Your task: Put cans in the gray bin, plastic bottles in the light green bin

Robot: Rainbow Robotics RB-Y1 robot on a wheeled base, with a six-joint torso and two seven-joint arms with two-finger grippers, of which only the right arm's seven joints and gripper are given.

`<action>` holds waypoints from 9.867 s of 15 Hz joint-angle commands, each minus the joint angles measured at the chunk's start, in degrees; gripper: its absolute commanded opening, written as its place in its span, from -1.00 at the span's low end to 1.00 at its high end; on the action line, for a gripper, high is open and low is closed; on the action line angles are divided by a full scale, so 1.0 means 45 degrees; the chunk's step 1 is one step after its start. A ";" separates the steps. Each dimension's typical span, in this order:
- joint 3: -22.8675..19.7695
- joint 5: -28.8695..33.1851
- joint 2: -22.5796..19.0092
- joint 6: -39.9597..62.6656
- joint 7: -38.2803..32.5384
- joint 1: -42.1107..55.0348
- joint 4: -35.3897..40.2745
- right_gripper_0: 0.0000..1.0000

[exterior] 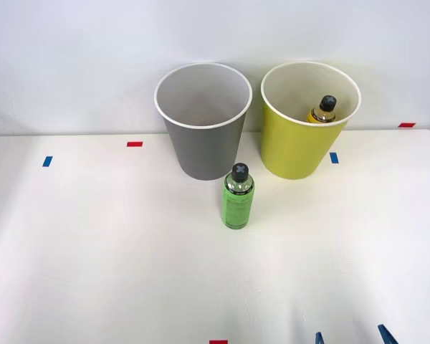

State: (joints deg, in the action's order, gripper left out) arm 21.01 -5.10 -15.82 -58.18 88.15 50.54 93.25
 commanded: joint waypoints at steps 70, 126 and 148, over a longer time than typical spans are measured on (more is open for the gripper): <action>0.5430 -1.4063 -0.1953 0.6914 1.1387 -1.2559 -0.0156 -0.74; -0.2715 -1.7188 -0.1231 1.2754 1.2169 -1.6484 0.0879 0.66; -0.2715 -1.7227 -0.1895 1.0371 1.2403 -0.7305 0.8027 1.00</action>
State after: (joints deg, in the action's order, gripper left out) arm 8.71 -82.41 -23.93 -9.00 143.99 13.25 126.66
